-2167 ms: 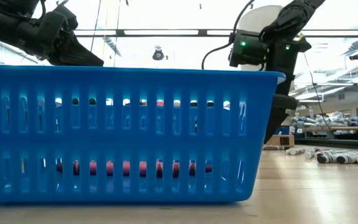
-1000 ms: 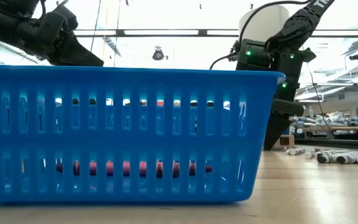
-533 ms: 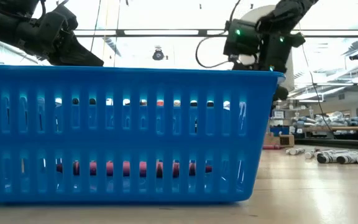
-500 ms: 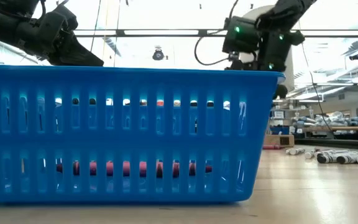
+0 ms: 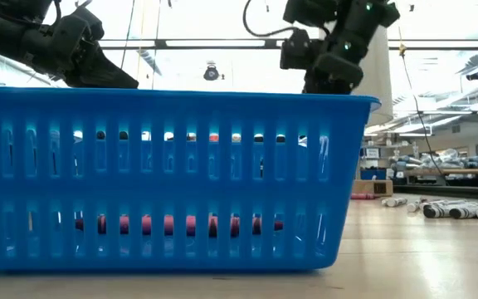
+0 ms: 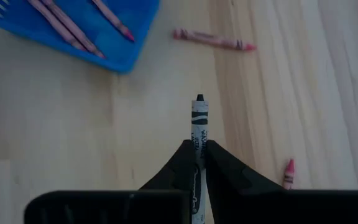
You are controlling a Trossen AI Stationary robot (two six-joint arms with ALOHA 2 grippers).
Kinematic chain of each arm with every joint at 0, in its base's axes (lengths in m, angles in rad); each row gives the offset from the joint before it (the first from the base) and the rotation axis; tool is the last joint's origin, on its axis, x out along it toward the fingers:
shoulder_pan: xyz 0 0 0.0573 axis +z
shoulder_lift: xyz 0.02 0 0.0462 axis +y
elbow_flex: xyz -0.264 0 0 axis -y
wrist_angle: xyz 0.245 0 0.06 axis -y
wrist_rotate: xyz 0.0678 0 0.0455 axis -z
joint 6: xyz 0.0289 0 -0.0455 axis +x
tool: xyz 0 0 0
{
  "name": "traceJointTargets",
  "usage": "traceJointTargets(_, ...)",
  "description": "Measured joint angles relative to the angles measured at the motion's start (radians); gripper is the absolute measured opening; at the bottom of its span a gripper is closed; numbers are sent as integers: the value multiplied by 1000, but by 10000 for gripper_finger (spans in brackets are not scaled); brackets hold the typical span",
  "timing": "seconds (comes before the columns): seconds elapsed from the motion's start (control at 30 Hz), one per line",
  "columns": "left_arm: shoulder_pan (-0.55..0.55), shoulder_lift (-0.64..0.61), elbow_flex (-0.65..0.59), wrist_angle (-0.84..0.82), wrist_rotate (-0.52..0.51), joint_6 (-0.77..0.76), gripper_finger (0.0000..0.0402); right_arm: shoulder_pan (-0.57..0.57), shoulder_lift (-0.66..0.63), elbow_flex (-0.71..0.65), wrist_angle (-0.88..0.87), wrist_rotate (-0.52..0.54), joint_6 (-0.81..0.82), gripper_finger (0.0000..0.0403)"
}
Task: Sort crayons
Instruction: Put the black crayon into the black bin
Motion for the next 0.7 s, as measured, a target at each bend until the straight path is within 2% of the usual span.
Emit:
traceJointTargets(0.37, 0, 0, 0, 20, 0, -9, 160, 58, 0, 67, 6, 9, 34, 32)
traceJointTargets(0.7, 0, 0, 0, 26, 0, -23, 160, 87, -1, 69, 240, -51, 17, 32)
